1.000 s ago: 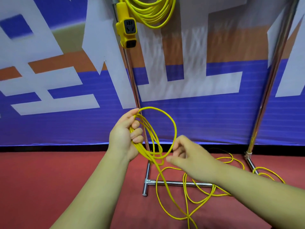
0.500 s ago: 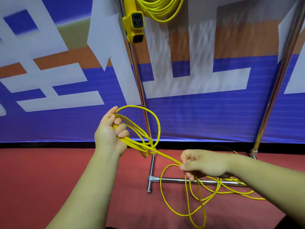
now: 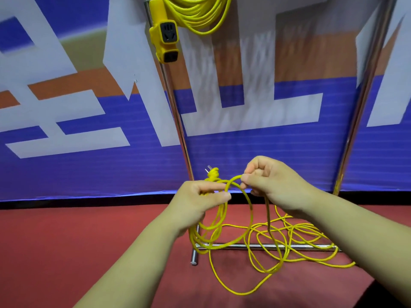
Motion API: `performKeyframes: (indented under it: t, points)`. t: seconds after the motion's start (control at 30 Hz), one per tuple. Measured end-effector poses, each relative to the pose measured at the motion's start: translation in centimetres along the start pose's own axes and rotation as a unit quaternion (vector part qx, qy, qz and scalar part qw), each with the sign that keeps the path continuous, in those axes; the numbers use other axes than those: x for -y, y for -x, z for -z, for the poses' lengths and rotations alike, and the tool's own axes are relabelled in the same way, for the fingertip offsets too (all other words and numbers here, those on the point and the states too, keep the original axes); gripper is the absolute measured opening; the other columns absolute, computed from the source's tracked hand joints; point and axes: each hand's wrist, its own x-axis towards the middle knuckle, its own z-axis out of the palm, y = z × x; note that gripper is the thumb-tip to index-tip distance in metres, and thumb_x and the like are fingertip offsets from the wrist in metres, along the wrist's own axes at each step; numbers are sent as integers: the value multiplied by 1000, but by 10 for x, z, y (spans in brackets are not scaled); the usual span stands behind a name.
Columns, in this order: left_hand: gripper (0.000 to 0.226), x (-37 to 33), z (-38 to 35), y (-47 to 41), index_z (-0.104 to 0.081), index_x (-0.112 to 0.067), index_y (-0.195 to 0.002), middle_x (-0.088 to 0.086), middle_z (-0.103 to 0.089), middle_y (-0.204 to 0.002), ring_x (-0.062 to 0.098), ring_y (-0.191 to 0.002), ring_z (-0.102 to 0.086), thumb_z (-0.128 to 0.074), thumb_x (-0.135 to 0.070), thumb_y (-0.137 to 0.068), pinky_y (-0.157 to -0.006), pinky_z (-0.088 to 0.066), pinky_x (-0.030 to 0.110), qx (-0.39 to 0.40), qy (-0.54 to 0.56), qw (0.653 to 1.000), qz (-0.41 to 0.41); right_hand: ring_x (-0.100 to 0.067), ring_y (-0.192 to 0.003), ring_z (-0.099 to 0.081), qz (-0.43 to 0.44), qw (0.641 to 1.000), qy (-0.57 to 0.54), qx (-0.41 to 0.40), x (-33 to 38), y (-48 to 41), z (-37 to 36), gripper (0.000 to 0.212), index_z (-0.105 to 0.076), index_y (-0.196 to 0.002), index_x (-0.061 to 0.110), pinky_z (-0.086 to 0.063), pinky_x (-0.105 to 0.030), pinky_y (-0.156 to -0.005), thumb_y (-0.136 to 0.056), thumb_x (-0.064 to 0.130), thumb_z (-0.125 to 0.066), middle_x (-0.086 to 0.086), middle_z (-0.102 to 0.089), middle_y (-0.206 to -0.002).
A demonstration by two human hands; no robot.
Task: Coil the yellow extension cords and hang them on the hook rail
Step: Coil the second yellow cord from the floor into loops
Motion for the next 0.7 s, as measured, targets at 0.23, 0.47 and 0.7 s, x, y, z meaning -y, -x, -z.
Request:
performKeyframes:
  t: [0.23,0.47,0.7]
  points:
    - [19,-14,-14,-3,-73,-21,-79,10,-30,-67,16,-52,-23,-66,-24,-96,-47,-19,25,-10,36,999,-8,-17,-59,-54,-13,998,-45,37,4,2,16,17,-46,-87,12,-46,-33,-69,-96,3,-58,-5,-62,-66]
    - [20,-25,19,-16,-61,-14,-90,-6,-42,-64,5,-45,-22,-50,-19,-105,-35,-24,15,-152,288,945,-26,-22,-74,-59,-110,980,60,155,-26,2,47,22,-41,-87,13,-40,-28,-67,-89,13,-63,-12,-68,-78]
    - [23,-18,49,-25,-57,-16,-84,-5,-41,-64,4,-42,-26,-53,-27,-104,-35,-25,16,-280,392,876,-21,-21,-69,-62,-163,963,173,129,-51,2,68,14,-46,-92,11,-46,-26,-57,-98,2,-54,-3,-69,-73]
